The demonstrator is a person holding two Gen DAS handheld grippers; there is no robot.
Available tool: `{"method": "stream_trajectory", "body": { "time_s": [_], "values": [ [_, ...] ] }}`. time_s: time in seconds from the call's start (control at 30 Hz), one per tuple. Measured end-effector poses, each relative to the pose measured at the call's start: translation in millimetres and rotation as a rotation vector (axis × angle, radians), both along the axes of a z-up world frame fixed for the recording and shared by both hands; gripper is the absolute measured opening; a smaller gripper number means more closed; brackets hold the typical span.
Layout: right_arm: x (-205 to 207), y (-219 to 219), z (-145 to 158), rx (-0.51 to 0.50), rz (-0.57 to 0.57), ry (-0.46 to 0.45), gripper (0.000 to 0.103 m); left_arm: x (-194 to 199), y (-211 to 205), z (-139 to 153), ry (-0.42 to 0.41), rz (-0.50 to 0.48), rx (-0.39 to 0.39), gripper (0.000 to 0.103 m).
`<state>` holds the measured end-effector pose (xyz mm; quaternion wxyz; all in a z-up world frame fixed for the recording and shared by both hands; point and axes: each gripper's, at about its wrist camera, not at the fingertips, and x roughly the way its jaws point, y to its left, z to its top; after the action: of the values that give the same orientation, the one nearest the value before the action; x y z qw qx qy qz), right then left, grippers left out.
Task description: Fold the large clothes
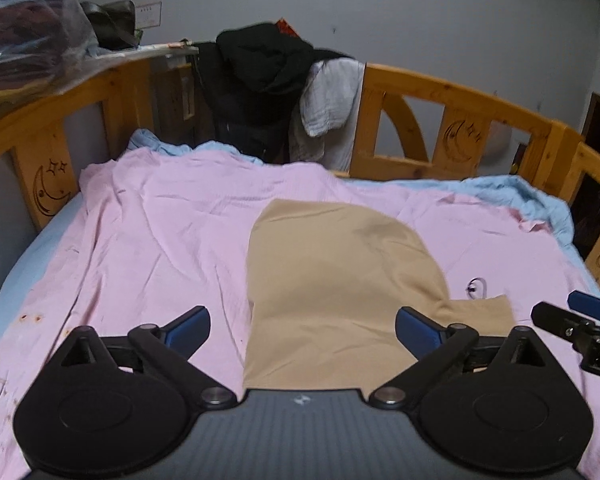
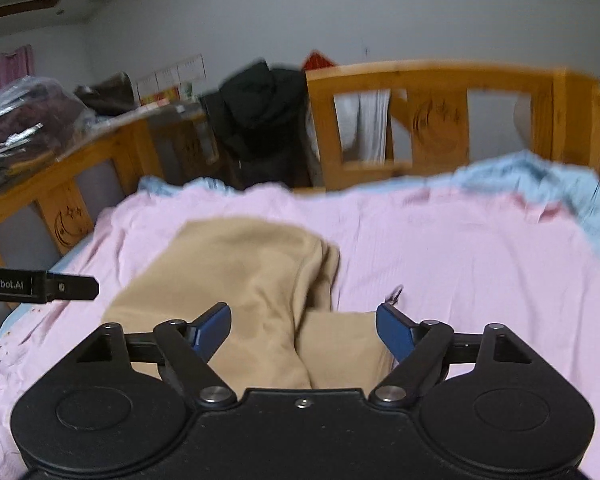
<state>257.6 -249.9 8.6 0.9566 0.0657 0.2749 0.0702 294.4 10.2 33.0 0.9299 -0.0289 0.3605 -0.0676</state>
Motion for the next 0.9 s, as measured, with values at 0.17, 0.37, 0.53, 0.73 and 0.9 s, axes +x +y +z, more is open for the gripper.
{"method": "stream_trajectory", "body": {
  "time_s": [0.17, 0.37, 0.53, 0.73, 0.9],
  "values": [
    [-49.0, 8.3, 26.2, 0.005, -0.026, -0.108, 0.099, -44.9, 10.1, 18.1, -0.083, -0.013, 0.0, 0.102],
    [-115.6, 16.2, 43.6, 0.01, -0.071, -0.178, 0.102, -106.3, 25.9, 31.2, -0.135, -0.04, 0.004, 0.102],
    [-173.3, 22.7, 51.6, -0.013, -0.121, -0.23, 0.102, -160.8, 35.3, 35.8, -0.193, -0.085, 0.058, 0.102],
    [-224.3, 36.0, 54.7, -0.052, -0.115, -0.239, 0.102, -204.7, 41.3, 33.0, -0.221, -0.121, 0.079, 0.102],
    [-252.1, 47.1, 53.9, -0.077, -0.126, -0.255, 0.102, -223.5, 45.4, 28.4, -0.24, -0.11, 0.08, 0.102]
  ]
}}
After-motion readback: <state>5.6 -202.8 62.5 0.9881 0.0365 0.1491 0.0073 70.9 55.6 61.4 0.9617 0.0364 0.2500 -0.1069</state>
